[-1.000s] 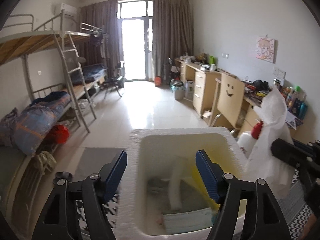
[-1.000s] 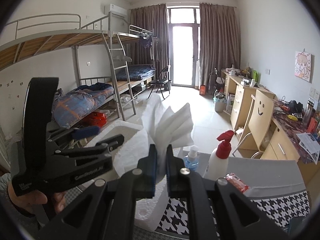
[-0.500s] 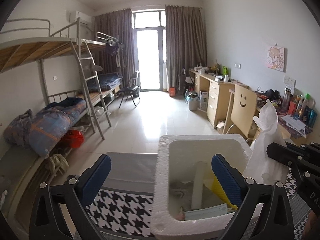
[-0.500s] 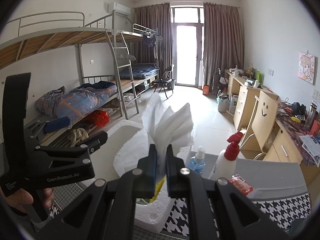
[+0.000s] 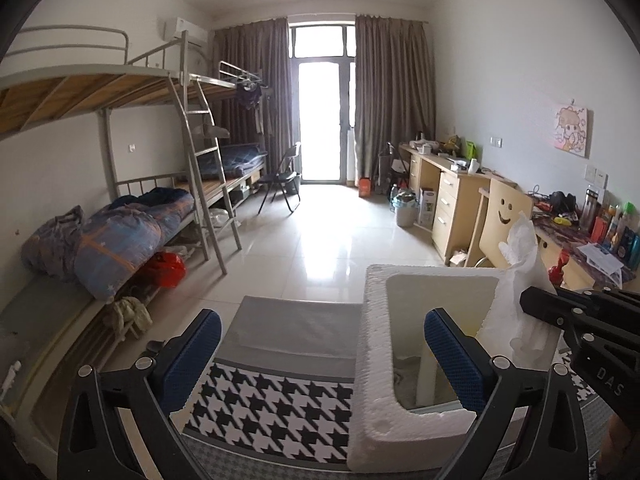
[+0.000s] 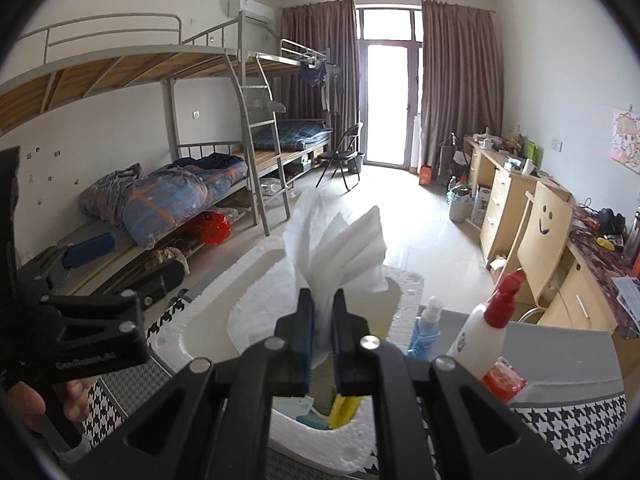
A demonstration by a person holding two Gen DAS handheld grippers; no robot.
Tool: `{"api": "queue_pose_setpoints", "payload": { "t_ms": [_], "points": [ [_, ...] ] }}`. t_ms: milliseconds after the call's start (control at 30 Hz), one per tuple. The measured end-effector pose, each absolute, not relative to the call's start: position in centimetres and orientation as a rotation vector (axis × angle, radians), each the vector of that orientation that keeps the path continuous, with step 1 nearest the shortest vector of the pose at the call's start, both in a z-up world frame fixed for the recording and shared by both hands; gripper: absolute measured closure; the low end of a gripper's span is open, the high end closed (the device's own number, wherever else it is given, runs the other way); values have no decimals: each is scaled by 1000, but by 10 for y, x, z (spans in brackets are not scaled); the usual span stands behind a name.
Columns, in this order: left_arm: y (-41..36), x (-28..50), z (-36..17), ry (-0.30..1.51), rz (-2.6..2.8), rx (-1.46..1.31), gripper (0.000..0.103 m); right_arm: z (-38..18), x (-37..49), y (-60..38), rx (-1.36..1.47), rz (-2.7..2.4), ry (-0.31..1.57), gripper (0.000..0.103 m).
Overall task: Organize soft objects
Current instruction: 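Lower the white cloth into the foam box and open the right tool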
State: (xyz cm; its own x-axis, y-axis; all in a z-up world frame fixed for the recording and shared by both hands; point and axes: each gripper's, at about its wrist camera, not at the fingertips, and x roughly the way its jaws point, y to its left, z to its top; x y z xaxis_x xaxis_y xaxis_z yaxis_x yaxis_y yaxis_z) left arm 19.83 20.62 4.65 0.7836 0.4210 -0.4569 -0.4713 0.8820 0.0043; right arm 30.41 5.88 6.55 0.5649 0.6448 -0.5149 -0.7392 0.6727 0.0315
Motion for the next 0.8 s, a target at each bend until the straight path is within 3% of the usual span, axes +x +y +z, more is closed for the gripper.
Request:
{"api": "queue_pose_setpoints", "payload": {
  "t_ms": [400, 467, 533, 633, 800],
  "points": [
    [213, 192, 44, 463, 502, -130, 1, 55, 313, 74, -208, 832, 590, 91],
    [215, 191, 44, 464, 502, -136, 1, 51, 315, 77, -220, 829, 608, 83],
    [215, 189, 43, 466, 500, -136, 1, 48, 316, 78, -219, 825, 624, 62],
    [216, 188, 43, 465, 504, -137, 1, 44, 319, 79, -215, 827, 650, 45],
    [214, 184, 44, 462, 495, -144, 1, 48, 313, 75, -210, 831, 643, 42]
  ]
}}
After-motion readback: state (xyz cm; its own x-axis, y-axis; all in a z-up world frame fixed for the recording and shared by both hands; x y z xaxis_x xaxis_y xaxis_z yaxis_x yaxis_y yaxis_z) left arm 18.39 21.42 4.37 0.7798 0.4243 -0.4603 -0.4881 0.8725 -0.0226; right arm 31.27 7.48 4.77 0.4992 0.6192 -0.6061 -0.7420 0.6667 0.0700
